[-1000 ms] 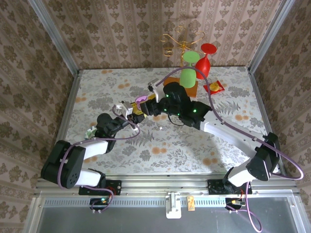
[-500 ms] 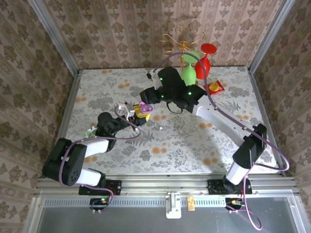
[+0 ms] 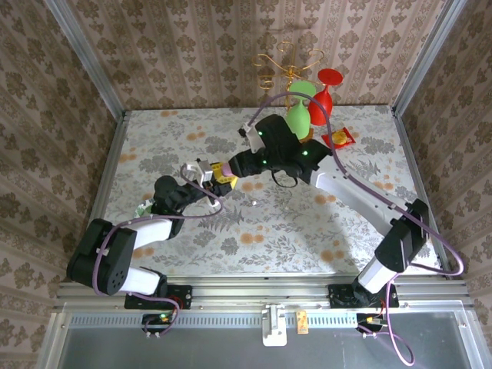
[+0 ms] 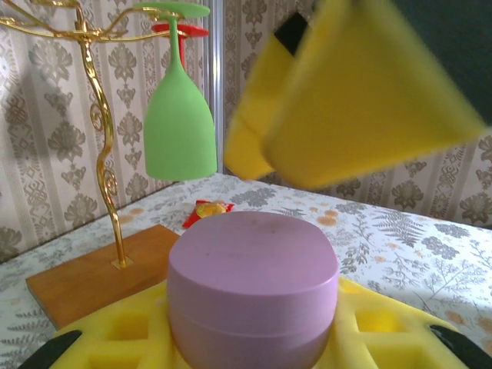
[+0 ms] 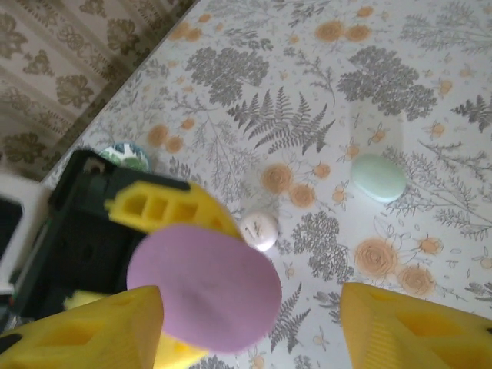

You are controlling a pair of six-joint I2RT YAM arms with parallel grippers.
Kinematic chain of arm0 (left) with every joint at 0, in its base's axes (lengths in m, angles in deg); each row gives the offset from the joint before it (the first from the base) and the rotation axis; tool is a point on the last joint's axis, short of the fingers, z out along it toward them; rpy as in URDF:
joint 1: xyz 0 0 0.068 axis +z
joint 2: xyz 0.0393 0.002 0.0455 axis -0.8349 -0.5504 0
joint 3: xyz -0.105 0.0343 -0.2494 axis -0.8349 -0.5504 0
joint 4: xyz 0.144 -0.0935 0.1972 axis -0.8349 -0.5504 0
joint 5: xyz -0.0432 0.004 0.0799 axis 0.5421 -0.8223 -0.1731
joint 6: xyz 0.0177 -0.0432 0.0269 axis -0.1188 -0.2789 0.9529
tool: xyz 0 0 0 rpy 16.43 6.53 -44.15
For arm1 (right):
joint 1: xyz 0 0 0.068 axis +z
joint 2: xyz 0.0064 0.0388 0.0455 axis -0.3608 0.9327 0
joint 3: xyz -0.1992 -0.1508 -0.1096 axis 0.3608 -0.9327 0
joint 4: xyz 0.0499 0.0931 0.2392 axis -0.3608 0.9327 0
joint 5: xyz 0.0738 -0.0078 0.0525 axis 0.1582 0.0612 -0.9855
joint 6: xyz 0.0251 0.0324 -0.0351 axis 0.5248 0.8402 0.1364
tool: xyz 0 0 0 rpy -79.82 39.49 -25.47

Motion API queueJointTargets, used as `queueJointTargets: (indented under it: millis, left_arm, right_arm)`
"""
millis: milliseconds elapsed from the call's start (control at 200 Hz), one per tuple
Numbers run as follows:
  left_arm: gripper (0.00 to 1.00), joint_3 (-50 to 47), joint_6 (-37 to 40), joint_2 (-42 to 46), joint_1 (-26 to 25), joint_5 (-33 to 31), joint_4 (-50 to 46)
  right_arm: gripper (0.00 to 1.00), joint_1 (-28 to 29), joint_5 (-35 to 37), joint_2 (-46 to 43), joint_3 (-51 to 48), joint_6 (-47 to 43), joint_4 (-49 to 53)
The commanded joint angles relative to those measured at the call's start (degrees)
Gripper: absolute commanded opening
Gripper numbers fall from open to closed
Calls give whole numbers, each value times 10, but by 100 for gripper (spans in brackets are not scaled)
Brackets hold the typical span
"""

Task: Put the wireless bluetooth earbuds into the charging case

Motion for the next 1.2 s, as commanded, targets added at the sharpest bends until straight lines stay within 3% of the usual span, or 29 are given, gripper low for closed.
queueJointTargets:
  millis: [0,85,240,385,635,875,1020,1130,1195]
  left_arm:
    - [31,20,-11,17,-2,-5,31]
    - [31,23,-17,21,-2,-3,31]
    - [31,26,-26,26,-7,0,32]
    - [31,31,-29,27,-13,0,32]
    - [31,33,-24,28,-24,-11,32]
    - [32,21,-11,27,-24,-22,30]
    - [35,13,1,22,-24,-32,30]
    - [43,5,11,23,-24,-44,28]
    - [62,9,16,24,-24,-44,18]
  right_arm:
    - [77,-42,-88,-62,-91,94,-118]
    - [83,-75,-192,-94,-193,203,-269]
    - [87,-88,-297,-100,-299,369,-493]
    - [85,-88,-324,-78,-342,497,-645]
    - [69,-85,-351,-19,-363,624,-813]
    - [38,-84,-355,-9,-369,650,-826]
    - [26,-85,-353,-8,-371,645,-818]
    - [23,-88,-351,-4,-368,645,-818]
    - [22,-89,-347,-7,-369,640,-816]
